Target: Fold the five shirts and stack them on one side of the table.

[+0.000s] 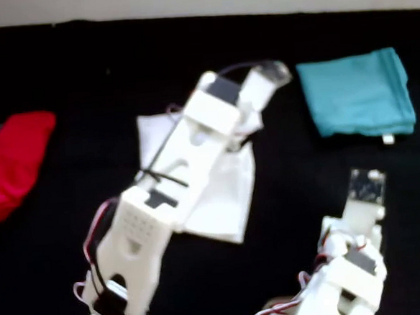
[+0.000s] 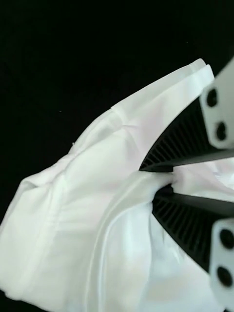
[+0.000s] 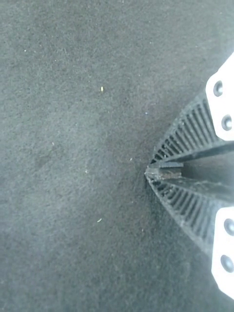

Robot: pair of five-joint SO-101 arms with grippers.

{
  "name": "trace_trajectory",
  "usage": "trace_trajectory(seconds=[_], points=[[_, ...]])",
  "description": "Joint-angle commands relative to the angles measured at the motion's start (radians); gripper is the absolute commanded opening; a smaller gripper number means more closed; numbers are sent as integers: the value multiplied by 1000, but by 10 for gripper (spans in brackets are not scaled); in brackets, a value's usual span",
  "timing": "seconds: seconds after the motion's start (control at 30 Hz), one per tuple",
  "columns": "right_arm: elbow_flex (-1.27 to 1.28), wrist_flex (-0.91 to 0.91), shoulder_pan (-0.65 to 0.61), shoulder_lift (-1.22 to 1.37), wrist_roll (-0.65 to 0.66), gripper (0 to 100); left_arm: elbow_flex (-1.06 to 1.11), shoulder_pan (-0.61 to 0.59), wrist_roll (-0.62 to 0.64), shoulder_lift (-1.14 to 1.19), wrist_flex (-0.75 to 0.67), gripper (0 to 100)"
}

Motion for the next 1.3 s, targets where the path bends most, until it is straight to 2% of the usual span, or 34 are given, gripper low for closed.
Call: trace_trajectory(seconds=[0.0, 0.1, 0.23, 0.3, 0.4, 0.6, 0.73, 1.0, 1.13, 1.27], points=[[41, -21, 5, -8, 0, 6, -189, 8, 17, 16, 55, 177], [42, -21, 5, -8, 0, 6, -344, -4, 95, 18, 120, 205], [42, -21, 5, -8, 0, 6, -535, -47, 100, 21, 238, 179], [42, -21, 5, -8, 0, 6, -541, -107, 100, 22, 238, 136], [42, -21, 5, -8, 0, 6, -479, -193, 100, 51, 236, 2], [42, -21, 5, -8, 0, 6, -366, -277, 103, 188, 235, 9], [42, -21, 5, -8, 0, 6, -329, -239, 107, 231, 239, 9], [41, -21, 5, -8, 0, 6, -239, -87, 110, 225, 239, 9], [41, -21, 5, -8, 0, 6, -197, -24, 199, 145, 239, 9], [41, -21, 5, -8, 0, 6, -54, 62, 206, 36, 239, 9]])
